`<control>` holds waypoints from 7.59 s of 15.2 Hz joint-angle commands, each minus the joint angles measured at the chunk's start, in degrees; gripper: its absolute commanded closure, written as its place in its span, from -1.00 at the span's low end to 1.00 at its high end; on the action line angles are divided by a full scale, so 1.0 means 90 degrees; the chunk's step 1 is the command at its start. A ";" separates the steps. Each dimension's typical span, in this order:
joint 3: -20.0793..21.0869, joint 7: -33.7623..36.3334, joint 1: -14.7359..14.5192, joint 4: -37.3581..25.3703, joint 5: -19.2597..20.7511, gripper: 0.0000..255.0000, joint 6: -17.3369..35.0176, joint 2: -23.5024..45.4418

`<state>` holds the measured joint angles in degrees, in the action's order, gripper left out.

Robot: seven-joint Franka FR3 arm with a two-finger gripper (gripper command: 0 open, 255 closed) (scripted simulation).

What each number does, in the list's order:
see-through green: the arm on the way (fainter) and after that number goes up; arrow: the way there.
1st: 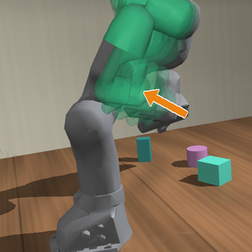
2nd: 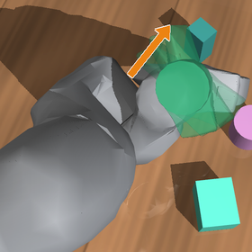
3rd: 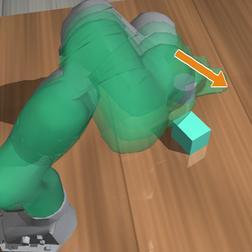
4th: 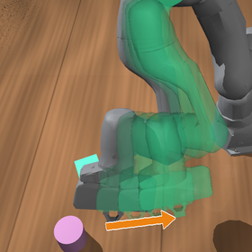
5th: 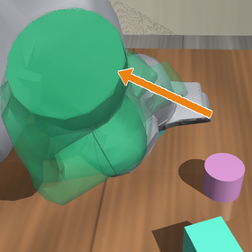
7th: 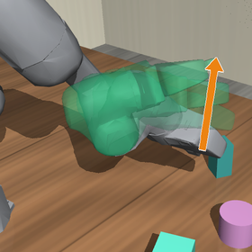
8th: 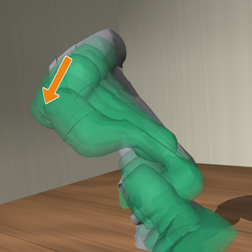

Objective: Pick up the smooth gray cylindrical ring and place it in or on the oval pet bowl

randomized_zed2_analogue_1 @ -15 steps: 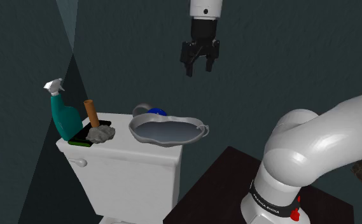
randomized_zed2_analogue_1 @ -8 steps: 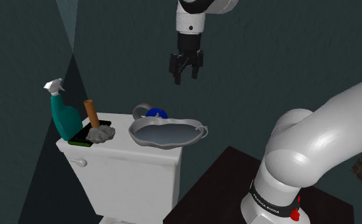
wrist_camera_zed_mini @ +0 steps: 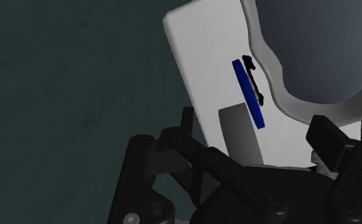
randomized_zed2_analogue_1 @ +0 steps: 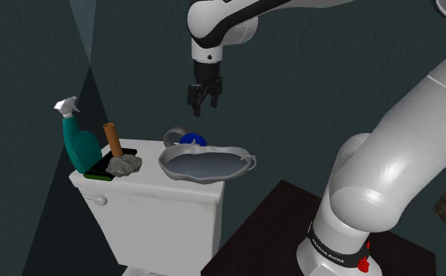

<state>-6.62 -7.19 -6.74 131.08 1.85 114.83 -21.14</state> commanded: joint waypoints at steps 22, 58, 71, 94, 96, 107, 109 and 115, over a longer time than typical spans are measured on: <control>0.0051 -0.1322 -0.0398 -0.0818 -0.0357 -1.00 0.1956 0.2561; 0.0073 -0.1233 -0.0391 -0.2129 -0.0257 1.00 0.0038 0.1950; 0.0167 -0.1056 -0.0441 -0.2168 -0.0168 1.00 -0.0794 0.1152; 0.0662 -0.0393 -0.0593 0.0968 -0.0149 1.00 -0.0749 -0.1937; 0.0661 -0.0393 -0.0593 0.1140 -0.0148 1.00 -0.0578 -0.1938; 0.0657 -0.0392 -0.0591 0.1681 -0.0144 1.00 0.0007 -0.1894; 0.0657 -0.0392 -0.0591 0.1681 -0.0144 1.00 0.0007 -0.1894; 0.0657 -0.0392 -0.0591 0.1681 -0.0144 -1.00 0.0007 -0.1894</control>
<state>-0.70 -10.71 -12.06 146.21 0.56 114.90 -38.19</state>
